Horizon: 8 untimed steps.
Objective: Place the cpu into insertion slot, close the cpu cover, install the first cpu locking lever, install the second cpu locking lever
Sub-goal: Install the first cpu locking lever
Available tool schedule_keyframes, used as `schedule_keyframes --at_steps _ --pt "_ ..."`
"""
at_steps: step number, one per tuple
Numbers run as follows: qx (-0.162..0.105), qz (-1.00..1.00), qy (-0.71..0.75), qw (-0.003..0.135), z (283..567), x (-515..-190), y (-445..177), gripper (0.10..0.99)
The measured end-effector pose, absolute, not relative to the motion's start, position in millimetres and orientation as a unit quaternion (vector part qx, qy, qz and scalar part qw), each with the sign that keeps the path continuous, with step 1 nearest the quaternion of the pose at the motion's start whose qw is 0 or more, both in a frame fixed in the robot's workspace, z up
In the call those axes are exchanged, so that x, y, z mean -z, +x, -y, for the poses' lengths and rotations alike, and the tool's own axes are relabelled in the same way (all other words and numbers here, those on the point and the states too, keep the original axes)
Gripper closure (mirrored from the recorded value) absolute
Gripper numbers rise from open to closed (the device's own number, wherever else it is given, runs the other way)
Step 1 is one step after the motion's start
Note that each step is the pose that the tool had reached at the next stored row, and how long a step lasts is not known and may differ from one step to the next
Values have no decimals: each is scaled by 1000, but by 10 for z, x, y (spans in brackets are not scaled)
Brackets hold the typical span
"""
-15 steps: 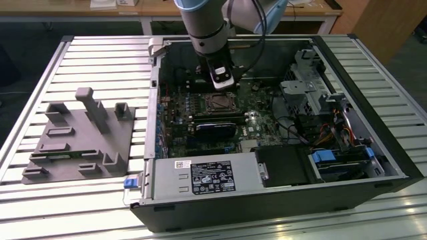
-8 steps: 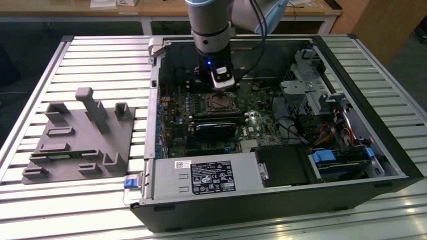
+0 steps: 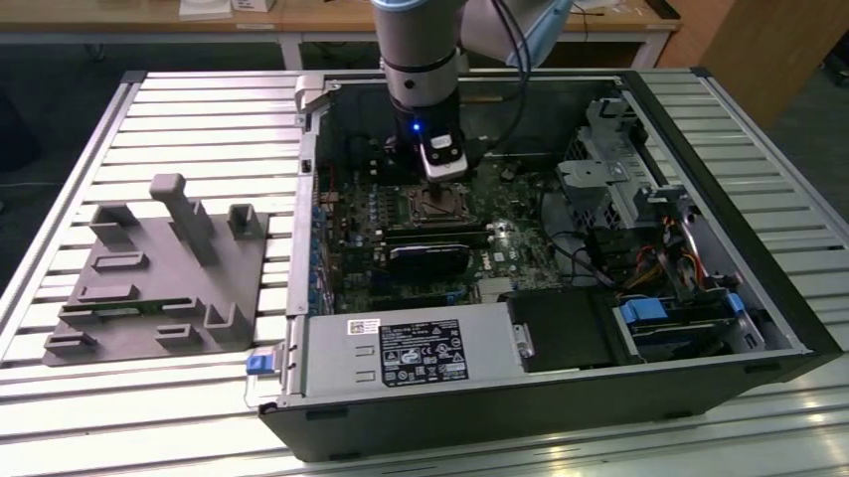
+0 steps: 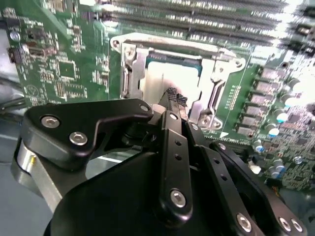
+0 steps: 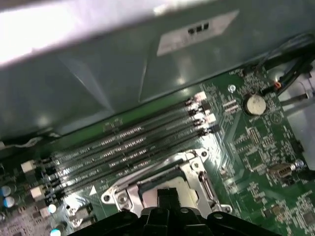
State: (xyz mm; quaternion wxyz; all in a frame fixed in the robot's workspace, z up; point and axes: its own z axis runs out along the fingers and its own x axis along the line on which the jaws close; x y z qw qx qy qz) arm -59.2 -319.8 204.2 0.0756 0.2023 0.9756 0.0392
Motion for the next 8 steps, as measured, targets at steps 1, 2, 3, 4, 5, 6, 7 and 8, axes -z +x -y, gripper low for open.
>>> schedule_keyframes --at_steps 1,2,3,4,5,6,7,8 --pt "-37 -976 202 76 3205 -2043 -592 980" --pt "-34 -976 203 76 3212 -2042 -592 980" --pt "-32 -976 203 77 3218 -2042 -591 980" --pt "-30 -976 203 77 3225 -2042 -591 980" --pt "-28 -976 203 78 3232 -2042 -591 980" --pt "-26 -976 203 78 3239 -2042 -591 980" --pt "-25 -976 204 78 3246 -2042 -591 980" --pt "-25 -975 204 78 3246 -2042 -590 980"
